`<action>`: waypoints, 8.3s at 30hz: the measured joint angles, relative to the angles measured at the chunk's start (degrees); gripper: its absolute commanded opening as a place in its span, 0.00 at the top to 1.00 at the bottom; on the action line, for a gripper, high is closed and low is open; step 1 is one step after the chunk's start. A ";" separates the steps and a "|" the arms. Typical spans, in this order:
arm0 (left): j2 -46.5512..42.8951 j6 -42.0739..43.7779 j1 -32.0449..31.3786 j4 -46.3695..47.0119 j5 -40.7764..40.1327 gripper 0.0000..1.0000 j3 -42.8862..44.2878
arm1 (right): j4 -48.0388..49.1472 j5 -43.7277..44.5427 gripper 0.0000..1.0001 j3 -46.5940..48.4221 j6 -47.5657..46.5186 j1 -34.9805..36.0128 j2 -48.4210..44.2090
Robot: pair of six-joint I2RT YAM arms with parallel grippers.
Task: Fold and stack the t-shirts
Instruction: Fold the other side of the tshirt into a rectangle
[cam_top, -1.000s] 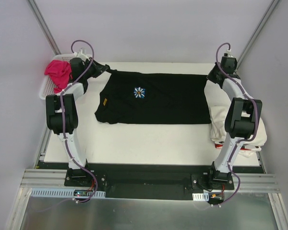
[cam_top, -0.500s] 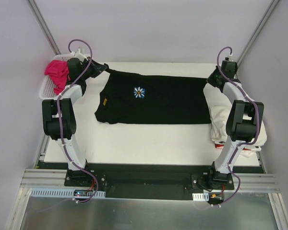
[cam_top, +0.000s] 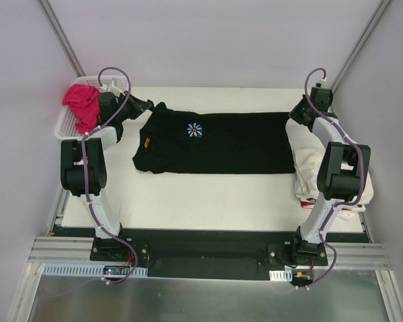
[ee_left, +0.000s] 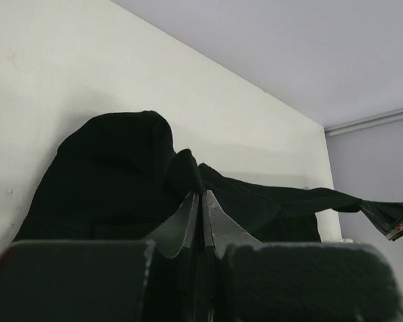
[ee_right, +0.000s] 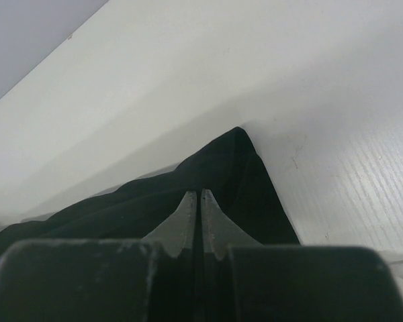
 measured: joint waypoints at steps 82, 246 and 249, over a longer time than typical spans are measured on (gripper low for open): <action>-9.60 0.55 -4.52 0.87 0.74 0.82 -18.08 | -13.88 -3.04 0.77 4.92 2.29 9.55 -2.08; 34.95 31.54 -13.55 -60.87 18.53 1.00 53.81 | 21.68 -32.76 0.85 -2.47 26.80 12.15 6.69; 33.59 31.93 -13.55 -60.98 18.08 1.00 50.29 | 22.12 -32.79 0.86 -2.47 27.17 12.15 6.69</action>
